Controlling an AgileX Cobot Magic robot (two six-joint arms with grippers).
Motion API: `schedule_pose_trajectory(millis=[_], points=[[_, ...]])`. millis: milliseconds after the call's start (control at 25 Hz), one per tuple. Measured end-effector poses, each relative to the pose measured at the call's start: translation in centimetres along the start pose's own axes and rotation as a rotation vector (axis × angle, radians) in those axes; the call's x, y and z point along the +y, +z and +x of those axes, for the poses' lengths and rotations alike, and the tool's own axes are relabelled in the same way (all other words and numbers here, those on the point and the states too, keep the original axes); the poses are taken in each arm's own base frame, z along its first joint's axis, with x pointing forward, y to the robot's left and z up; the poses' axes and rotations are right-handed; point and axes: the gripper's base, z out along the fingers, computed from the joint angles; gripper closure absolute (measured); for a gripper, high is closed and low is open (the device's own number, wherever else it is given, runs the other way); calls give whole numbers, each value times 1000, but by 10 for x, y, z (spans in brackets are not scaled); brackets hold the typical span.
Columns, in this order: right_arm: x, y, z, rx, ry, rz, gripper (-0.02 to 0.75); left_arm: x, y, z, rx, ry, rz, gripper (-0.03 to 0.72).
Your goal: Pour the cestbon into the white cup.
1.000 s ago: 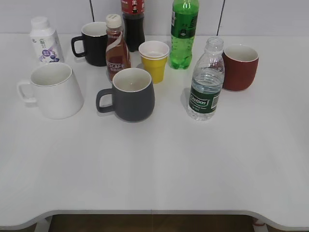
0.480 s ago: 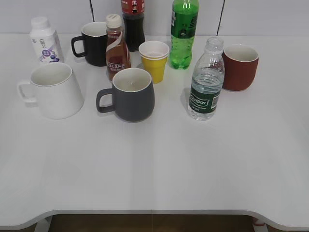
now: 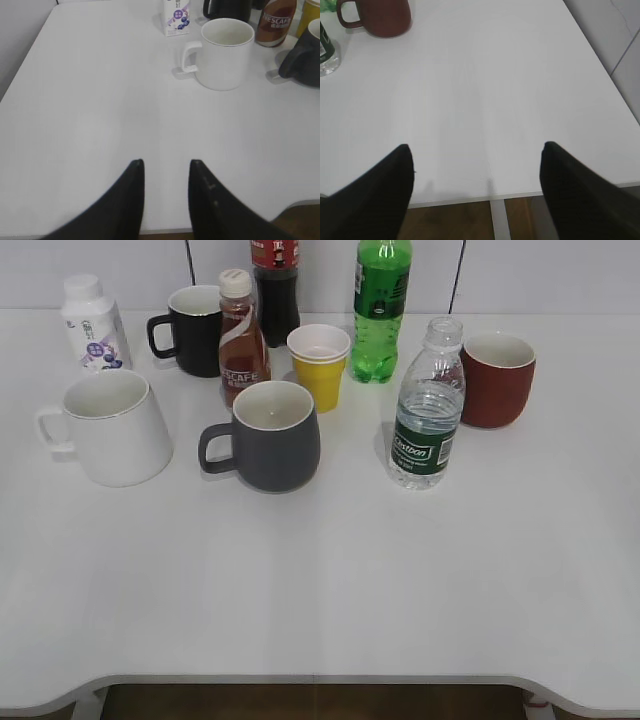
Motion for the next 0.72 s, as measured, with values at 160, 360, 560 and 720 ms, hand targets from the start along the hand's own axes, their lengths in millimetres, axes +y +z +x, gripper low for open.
schedule_pose_trajectory(millis=[160,360,560,720], points=[[0,0,0,0,0,0,149,0,-5,-12,-114,0,-2,458],[0,0,0,0,0,0,149,0,-17,-57,-615,-4,0,458],[0,0,0,0,0,0,149,0,10,-84,-774,0,-2,458],[0,0,0,0,0,0,149,0,62,-95,-604,12,-2,458]])
